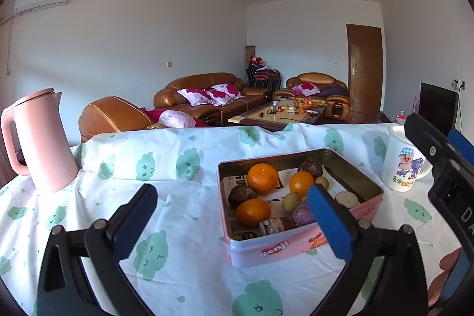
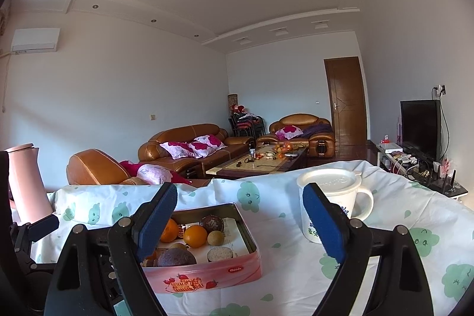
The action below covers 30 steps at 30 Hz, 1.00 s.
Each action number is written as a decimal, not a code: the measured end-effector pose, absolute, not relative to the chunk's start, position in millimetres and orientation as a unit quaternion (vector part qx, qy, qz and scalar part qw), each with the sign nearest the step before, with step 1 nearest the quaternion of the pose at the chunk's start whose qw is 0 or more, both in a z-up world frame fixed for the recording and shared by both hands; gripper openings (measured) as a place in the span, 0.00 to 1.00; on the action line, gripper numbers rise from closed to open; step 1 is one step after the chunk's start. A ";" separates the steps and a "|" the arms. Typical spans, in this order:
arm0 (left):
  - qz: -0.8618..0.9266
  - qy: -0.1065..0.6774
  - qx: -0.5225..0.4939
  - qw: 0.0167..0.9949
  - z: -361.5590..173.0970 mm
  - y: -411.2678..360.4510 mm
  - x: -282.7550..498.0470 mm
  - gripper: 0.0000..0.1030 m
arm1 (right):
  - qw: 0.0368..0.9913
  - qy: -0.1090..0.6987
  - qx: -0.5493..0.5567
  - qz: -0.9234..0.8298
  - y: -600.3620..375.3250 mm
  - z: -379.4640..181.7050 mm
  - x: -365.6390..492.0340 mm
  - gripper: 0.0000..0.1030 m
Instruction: Organize fruits
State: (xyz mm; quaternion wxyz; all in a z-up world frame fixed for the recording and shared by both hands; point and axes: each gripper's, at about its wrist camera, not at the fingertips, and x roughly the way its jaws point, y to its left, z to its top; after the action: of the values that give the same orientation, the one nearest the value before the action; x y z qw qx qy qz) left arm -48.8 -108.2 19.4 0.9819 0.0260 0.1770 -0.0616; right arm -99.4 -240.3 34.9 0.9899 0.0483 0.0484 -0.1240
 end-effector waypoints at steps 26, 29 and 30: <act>-0.058 0.180 0.022 0.982 18.2 -106.7 -49.6 1.00 | 0.989 0.049 0.048 -0.128 -238.6 36.2 -101.6 0.86; -0.058 0.180 0.022 0.982 18.3 -106.6 -49.7 1.00 | 0.989 0.049 0.049 -0.128 -238.6 36.2 -101.6 0.86; -0.058 0.180 0.022 0.982 18.3 -106.5 -49.4 1.00 | 0.989 0.049 0.049 -0.128 -238.6 36.2 -101.7 0.86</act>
State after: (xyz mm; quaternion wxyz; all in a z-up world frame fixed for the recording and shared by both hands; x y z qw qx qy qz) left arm -49.4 -106.5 18.3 0.9817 0.0220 0.1800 -0.0582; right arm -101.7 -238.6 36.2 0.9893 0.0489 0.0488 -0.1284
